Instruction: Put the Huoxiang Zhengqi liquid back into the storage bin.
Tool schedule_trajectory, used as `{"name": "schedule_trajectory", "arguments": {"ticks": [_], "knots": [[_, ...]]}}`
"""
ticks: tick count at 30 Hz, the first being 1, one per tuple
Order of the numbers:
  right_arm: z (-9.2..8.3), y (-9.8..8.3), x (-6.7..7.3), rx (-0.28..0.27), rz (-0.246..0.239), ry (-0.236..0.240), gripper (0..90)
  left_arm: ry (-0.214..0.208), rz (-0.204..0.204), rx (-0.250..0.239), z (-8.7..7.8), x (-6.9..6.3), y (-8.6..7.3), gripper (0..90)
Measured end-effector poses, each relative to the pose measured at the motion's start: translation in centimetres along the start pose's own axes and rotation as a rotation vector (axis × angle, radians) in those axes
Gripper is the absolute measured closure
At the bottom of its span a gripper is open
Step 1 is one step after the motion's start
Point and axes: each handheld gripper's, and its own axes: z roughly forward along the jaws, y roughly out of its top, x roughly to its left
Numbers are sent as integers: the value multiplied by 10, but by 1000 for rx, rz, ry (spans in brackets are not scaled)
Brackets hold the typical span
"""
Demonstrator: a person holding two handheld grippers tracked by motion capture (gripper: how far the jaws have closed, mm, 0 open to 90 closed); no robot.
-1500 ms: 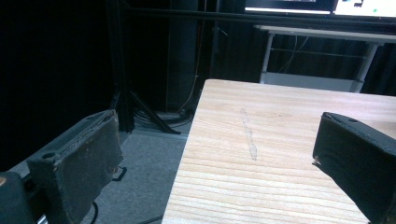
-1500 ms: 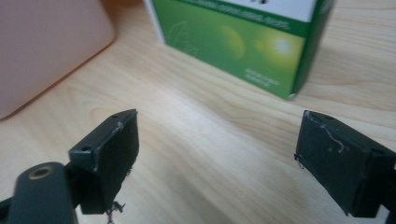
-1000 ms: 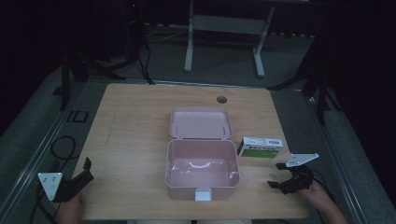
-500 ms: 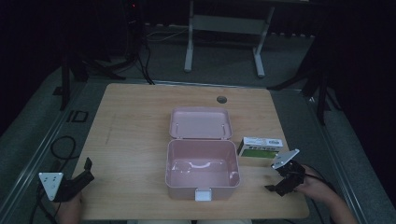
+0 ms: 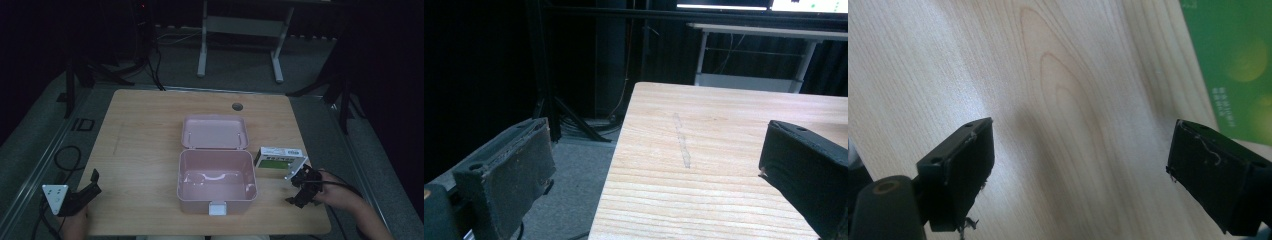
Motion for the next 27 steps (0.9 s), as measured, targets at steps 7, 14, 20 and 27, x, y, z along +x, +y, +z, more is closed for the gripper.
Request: {"name": "schedule_trajectory", "arguments": {"ticks": [7,14,20,27], "knots": [[-9,19,5,99,-82,28,137,-2,0,1,0,0,0,11],[-10,35,6,193,-109,31,122,-6,5,3,0,0,0,12],[-8,48,9,239,-120,59,111,-8,5,4,0,0,0,11],[-16,52,14,208,-164,68,105,-10,5,3,0,-1,0,11]]}}
